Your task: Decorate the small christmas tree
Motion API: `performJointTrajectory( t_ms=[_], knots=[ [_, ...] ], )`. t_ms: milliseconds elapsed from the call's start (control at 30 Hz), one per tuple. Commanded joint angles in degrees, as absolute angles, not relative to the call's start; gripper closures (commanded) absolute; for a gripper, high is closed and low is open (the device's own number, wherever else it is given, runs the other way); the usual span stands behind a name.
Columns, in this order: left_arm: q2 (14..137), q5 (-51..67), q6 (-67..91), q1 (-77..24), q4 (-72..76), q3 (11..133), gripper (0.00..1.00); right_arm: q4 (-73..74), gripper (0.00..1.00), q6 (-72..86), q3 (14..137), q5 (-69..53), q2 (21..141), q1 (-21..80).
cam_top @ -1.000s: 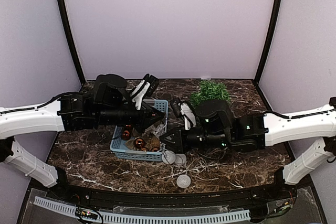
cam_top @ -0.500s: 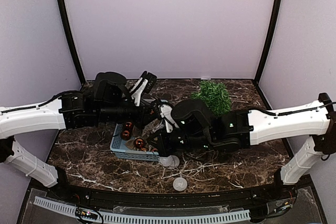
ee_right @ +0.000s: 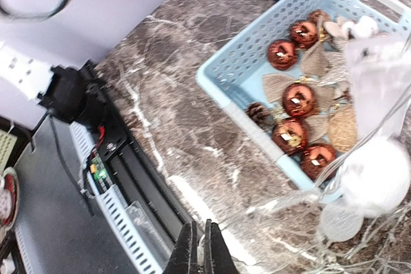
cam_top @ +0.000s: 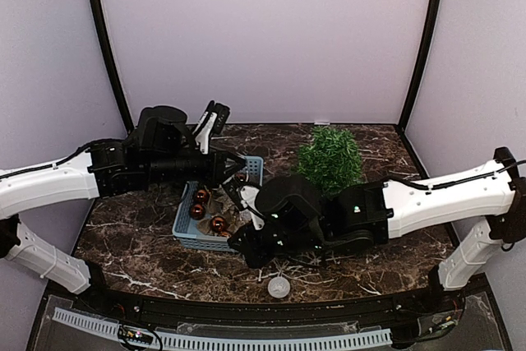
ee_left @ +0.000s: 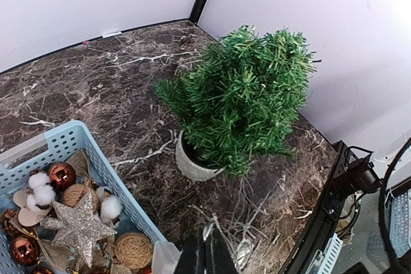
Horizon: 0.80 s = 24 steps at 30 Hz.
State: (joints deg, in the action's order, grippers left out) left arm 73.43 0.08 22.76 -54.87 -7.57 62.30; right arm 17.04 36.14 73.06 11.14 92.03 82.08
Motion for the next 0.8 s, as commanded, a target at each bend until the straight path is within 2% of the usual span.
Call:
performJointTrajectory(
  t_ms=[0,267,533,767],
  knots=[
    [70.35,-1.73,23.89,-53.93,-5.67,60.16,1.00,14.77,1.00,38.18,69.61,11.37,86.51,83.55],
    [62.56,-0.19,22.34,-53.55,-3.51,55.56,1.00,21.59,1.00,47.92,61.51,22.30,79.00,82.06],
    [57.58,-1.11,21.74,-53.10,-7.61,55.49,1.00,34.33,1.00,55.71,52.98,24.16,71.34,71.92],
    [59.96,-0.24,20.98,-52.77,-9.77,58.11,1.00,39.89,0.99,57.22,45.66,23.78,59.25,62.58]
  ],
)
